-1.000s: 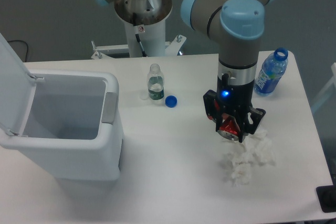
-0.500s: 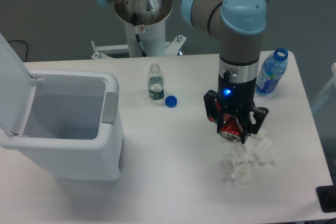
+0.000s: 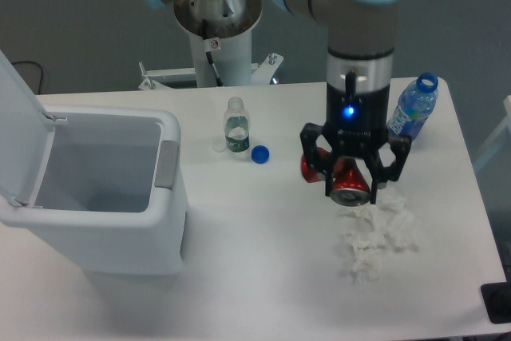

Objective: Place the cans in the trash can
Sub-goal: 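Carry the red can over to the open white trash bin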

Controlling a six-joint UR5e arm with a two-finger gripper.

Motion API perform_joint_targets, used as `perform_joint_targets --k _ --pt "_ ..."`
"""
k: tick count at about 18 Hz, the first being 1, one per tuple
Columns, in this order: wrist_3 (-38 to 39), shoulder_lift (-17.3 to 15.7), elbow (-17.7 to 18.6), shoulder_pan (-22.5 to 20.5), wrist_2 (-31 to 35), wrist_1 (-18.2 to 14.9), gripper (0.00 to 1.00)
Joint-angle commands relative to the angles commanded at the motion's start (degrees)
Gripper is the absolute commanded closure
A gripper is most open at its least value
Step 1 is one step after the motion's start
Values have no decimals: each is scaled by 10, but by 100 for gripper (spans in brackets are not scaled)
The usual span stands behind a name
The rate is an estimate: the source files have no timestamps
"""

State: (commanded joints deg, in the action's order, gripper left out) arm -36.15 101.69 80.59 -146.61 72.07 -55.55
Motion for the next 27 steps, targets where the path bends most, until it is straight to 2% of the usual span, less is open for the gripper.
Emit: perform_joint_targets --k 8,12,18,27 --pt "99 -26 3 85 -18 4 36" --pt "105 -40 4 98 -37 4 36" --pt "110 -69 49 134 -44 4 36" --pt "108 -63 58 173 -44 5 36"
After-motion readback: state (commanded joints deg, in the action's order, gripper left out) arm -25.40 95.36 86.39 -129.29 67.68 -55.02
